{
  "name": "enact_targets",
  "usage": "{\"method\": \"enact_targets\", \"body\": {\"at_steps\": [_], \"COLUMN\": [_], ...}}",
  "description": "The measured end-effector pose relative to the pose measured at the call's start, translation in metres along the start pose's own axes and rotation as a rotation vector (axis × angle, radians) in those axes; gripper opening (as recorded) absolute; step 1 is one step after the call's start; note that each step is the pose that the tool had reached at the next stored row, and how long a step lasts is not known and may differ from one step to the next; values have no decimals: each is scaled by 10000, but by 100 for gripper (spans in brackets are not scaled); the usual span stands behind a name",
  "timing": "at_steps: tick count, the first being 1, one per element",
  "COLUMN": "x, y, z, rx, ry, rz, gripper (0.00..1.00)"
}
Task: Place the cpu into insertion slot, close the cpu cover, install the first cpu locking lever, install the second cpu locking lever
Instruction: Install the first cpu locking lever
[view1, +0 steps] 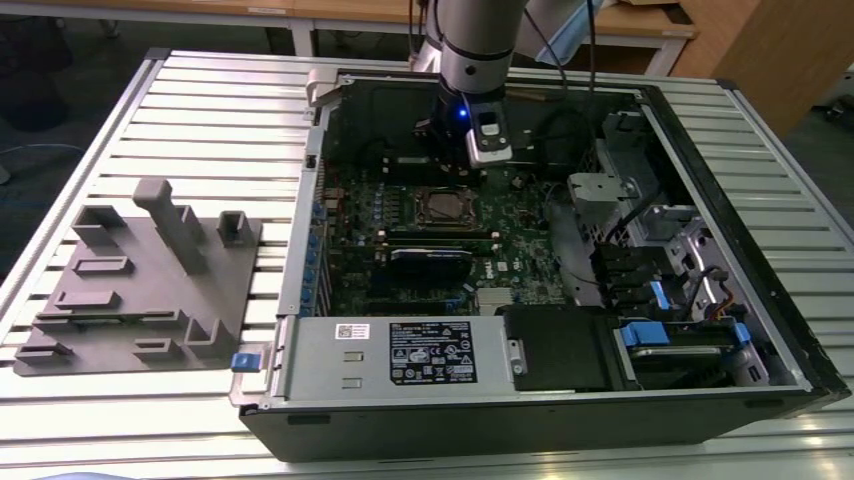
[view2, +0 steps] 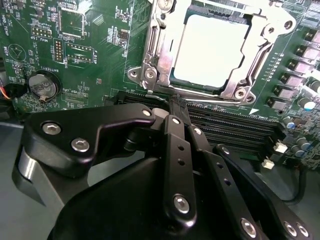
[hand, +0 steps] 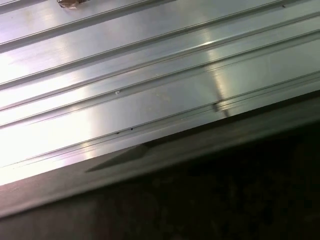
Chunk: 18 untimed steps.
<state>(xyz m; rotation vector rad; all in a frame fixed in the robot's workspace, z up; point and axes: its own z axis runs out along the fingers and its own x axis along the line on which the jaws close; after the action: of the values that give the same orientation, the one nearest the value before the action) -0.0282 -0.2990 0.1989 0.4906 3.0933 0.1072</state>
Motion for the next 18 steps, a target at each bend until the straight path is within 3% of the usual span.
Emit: {"method": "enact_targets", "body": {"at_steps": [18], "x": [1], "y": [1], "z": [-19], "rx": [0], "ry": [-27], "rz": [401], "gripper": [11]}}
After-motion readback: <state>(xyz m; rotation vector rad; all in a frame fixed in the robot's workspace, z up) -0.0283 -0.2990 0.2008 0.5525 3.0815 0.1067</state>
